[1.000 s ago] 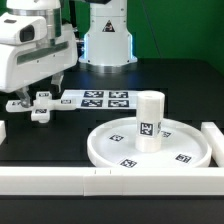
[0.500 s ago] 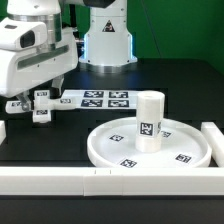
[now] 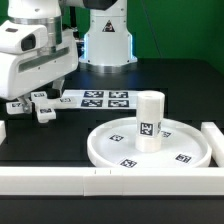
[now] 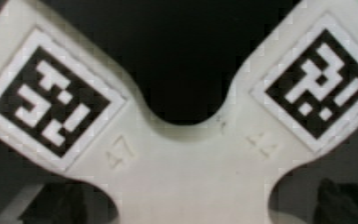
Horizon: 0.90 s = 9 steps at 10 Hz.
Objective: Assemble round table
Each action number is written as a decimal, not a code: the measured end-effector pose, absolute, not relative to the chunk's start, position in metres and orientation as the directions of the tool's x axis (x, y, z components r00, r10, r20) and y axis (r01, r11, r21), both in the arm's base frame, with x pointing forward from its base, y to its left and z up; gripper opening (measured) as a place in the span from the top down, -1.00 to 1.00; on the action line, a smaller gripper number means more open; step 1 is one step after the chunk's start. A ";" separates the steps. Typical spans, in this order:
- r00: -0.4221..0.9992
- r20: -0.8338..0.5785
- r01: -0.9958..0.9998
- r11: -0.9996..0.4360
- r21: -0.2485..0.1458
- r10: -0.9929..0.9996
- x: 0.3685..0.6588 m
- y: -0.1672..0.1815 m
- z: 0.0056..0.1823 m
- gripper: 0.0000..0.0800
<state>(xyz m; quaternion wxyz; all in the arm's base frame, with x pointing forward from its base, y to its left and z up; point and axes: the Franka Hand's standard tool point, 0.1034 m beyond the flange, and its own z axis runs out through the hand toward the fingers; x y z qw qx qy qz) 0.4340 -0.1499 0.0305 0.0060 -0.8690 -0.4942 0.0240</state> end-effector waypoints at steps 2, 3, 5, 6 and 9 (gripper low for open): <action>0.510 -0.038 0.858 -0.511 -0.041 0.859 0.432 -0.150 0.027 -0.62; 0.511 -0.039 0.858 -0.512 -0.044 0.859 0.431 -0.150 0.026 -0.62; 0.511 -0.040 0.857 -0.513 -0.047 0.859 0.430 -0.150 0.024 -0.62; 0.511 -0.040 0.857 -0.513 -0.047 0.859 0.430 -0.150 0.024 -0.34; 0.511 -0.040 0.857 -0.513 -0.047 0.859 0.430 -0.150 0.024 -0.11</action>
Offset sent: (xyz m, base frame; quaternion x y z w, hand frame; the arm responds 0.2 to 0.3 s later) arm 0.0051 -0.0025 -0.0033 -0.0057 0.0108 -0.0104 0.9999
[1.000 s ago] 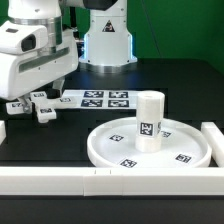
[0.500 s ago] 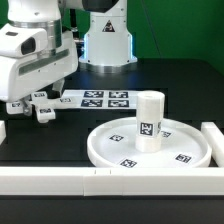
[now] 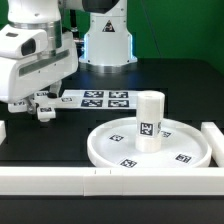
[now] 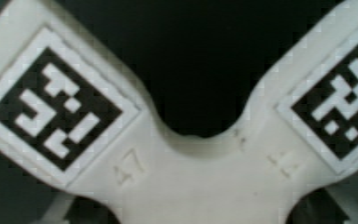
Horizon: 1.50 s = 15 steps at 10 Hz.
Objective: Assemble round table
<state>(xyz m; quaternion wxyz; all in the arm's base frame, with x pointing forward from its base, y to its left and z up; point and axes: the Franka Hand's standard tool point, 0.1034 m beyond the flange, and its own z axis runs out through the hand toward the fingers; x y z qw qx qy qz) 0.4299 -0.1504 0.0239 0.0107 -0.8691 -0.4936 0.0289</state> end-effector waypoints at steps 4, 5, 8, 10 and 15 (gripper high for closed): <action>0.542 -0.034 0.839 -0.543 -0.034 0.840 0.445 -0.127 0.040 -0.11; 0.562 -0.031 0.826 -0.562 -0.027 0.827 0.452 -0.112 0.048 -0.11; 0.663 -0.042 0.746 -0.665 -0.044 0.747 0.474 -0.056 0.076 -0.11; 0.677 -0.042 0.733 -0.679 -0.040 0.734 0.495 -0.036 0.090 -0.11; 0.667 -0.060 0.740 -0.670 -0.064 0.742 0.496 -0.034 0.098 -0.11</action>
Offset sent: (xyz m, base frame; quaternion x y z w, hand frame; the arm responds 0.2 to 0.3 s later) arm 0.0215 0.0317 0.0275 -0.0039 -0.0207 0.0231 0.9995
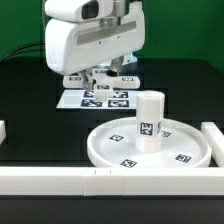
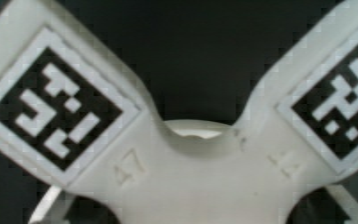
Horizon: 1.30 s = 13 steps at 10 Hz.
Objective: Assemble round table
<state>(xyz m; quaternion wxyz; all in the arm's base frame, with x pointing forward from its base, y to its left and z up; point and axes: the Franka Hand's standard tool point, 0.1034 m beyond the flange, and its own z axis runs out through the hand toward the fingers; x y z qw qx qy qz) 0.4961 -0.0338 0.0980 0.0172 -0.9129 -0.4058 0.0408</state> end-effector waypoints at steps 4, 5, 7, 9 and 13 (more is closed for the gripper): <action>0.645 -0.047 0.760 -0.646 -0.064 0.763 0.530 0.012 0.130 -0.11; 0.649 -0.050 0.756 -0.651 -0.067 0.759 0.528 0.010 0.129 -0.11; 0.641 -0.050 0.762 -0.643 -0.071 0.766 0.529 0.011 0.129 -0.11; 0.585 -0.020 0.808 -0.585 -0.062 0.811 0.557 0.023 0.141 -0.11; 0.562 -0.012 0.825 -0.562 -0.058 0.827 0.561 0.025 0.138 -0.11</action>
Offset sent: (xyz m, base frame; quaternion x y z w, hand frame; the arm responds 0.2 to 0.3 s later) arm 0.0000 0.0000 0.0000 0.0000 0.0000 0.0000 1.0000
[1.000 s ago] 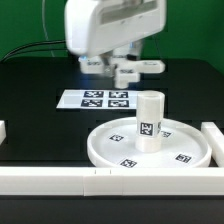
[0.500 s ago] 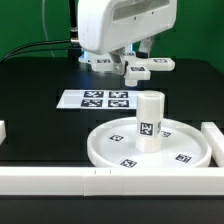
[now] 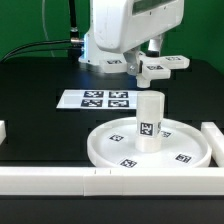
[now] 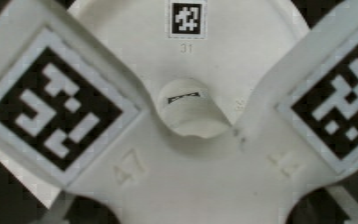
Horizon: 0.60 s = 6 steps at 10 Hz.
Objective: Assemble round table
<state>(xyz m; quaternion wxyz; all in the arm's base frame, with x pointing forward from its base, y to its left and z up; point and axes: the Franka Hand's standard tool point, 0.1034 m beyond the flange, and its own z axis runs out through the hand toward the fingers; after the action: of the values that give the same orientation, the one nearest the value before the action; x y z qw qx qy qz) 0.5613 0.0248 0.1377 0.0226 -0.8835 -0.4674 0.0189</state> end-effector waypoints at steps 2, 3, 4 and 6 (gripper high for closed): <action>0.562 -0.013 0.825 -0.562 -0.060 0.827 0.561 0.028 0.135 -0.11; 0.559 -0.013 0.827 -0.558 -0.062 0.829 0.561 0.033 0.134 -0.11; 0.553 -0.012 0.831 -0.553 -0.065 0.833 0.563 0.037 0.133 -0.11; 0.551 -0.014 0.832 -0.551 -0.069 0.834 0.562 0.038 0.128 -0.11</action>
Offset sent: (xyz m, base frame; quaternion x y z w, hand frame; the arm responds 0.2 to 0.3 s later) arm 0.0210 0.0238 -0.0019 0.0049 -0.0014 -0.0250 0.9997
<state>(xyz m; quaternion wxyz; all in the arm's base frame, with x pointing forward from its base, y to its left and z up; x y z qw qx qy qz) 0.5624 0.0381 0.1284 0.0273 -0.8803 -0.4732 0.0226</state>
